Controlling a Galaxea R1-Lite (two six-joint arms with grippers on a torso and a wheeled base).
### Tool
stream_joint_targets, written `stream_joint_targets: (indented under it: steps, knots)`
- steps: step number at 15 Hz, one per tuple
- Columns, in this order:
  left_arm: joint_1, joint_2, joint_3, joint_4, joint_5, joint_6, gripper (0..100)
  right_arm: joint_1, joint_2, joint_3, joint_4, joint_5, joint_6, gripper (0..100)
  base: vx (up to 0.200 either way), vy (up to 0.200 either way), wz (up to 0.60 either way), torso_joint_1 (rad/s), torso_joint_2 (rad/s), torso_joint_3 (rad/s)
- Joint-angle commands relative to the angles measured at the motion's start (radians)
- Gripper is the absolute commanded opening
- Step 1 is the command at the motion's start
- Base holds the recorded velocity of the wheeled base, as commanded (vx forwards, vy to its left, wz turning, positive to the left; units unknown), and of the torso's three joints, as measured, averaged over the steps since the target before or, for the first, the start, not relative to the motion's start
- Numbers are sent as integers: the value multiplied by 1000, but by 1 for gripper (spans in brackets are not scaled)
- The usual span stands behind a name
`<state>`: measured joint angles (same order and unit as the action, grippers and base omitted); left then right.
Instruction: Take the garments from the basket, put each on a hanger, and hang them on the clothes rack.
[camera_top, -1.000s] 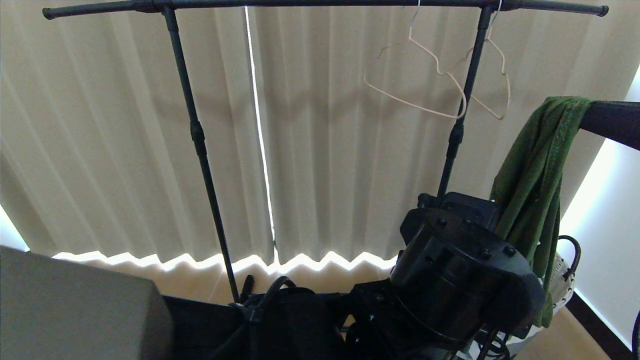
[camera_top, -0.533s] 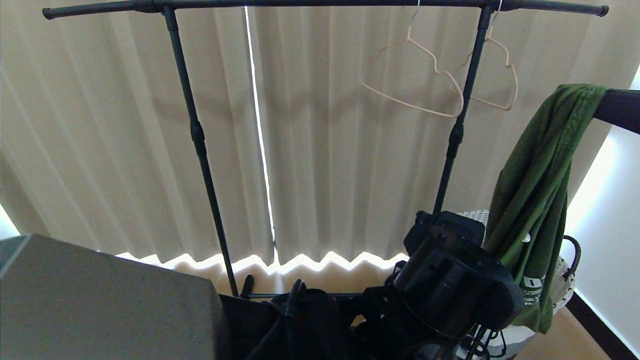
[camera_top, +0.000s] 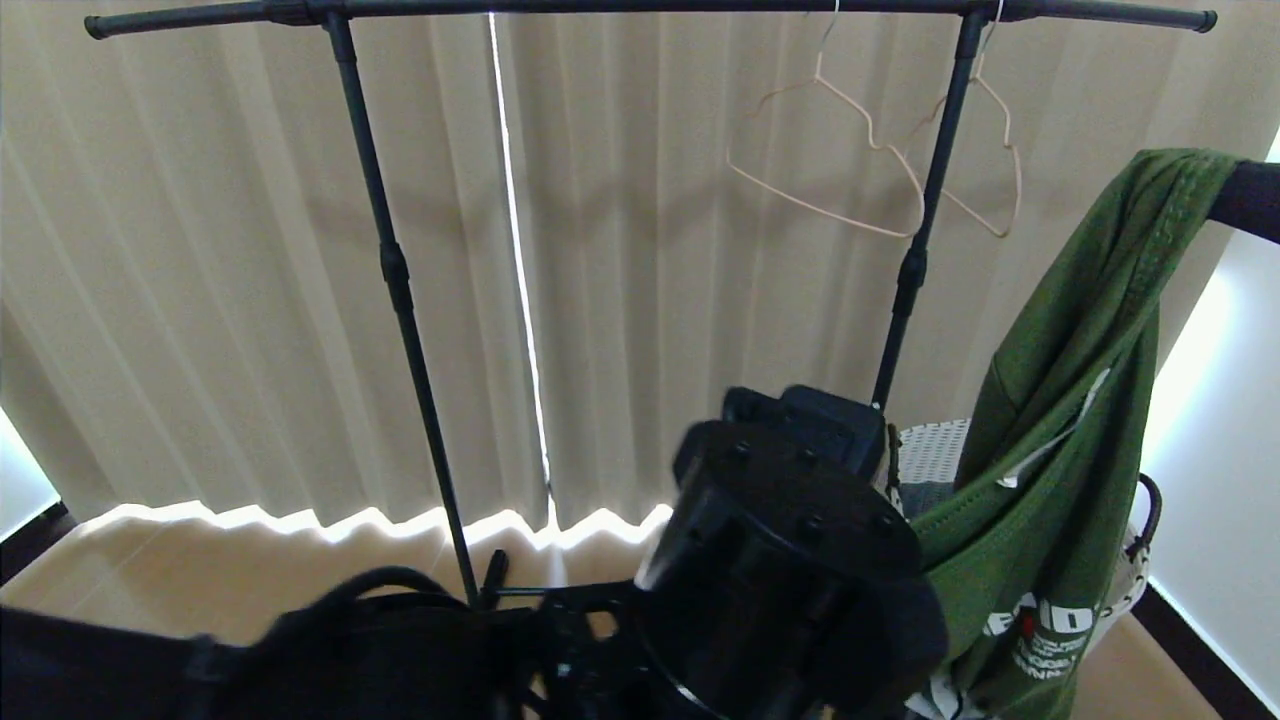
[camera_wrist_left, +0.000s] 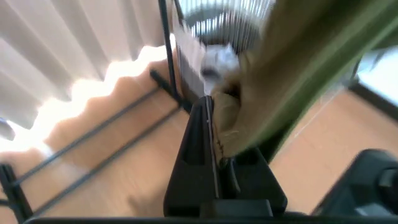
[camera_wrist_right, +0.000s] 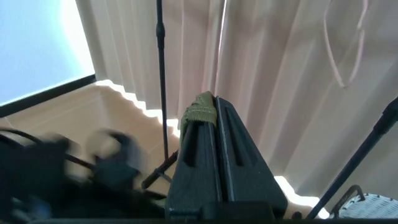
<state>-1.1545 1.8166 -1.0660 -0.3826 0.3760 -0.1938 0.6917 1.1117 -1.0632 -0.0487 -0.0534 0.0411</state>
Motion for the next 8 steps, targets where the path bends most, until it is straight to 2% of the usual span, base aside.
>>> stream_joint_targets:
  steps: [1,3,4,5,6,8]
  knots:
    - [55,-347,86,19,4,65,0,0,10,-6,-45,1,0,0,0,0,0,0,0,0]
    - [130,-418,83,31,4,149,0,0,27,-6,-88,1,-1,0,0,0,0,0,0,0]
    - [226,-448,81,31,6,235,0,0,28,-3,-95,0,-1,0,0,0,0,0,0,0]
    - [272,-453,80,30,6,274,0,0,28,2,-91,-2,-1,0,0,0,0,0,0,0]
    - [361,-454,70,30,6,340,0,-3,27,12,-86,-2,-3,0,0,0,0,0,0,0]
    - [438,-438,55,31,6,358,0,-52,56,15,-88,-3,-6,0,0,0,0,0,0,0]
